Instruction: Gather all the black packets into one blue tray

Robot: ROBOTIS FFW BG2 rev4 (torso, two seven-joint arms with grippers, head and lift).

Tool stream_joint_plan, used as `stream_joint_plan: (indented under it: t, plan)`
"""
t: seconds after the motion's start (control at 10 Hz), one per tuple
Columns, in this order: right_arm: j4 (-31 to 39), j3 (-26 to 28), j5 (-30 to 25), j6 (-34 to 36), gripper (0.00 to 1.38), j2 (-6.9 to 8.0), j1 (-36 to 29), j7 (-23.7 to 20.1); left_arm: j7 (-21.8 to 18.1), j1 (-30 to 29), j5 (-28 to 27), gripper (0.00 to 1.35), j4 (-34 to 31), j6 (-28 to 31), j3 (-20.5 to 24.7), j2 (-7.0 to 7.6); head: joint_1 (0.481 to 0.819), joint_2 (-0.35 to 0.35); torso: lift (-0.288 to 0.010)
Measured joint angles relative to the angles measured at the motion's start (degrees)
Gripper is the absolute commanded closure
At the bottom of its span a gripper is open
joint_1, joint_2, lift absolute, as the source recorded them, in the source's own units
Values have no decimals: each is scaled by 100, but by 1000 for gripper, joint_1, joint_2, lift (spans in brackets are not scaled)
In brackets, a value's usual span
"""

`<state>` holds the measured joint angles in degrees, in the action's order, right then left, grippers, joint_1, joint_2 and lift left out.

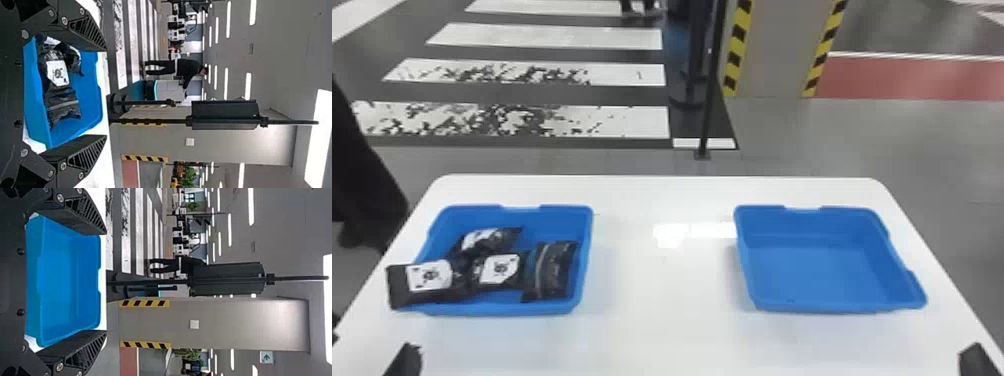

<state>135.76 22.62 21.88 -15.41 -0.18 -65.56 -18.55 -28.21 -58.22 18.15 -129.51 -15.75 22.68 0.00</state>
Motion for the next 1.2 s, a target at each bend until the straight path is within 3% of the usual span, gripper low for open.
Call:
stream_joint_plan:
  t: [0.6, 1.2]
  plan:
    - [-91, -24, 2, 9, 131, 0, 124, 0, 0, 112, -100, 268, 5, 236, -112, 0, 695, -76, -110]
    - [-30, -113, 34, 8, 131, 0, 92, 0, 0, 142, -65, 268, 6, 206, -20, 0, 695, -44, -110]
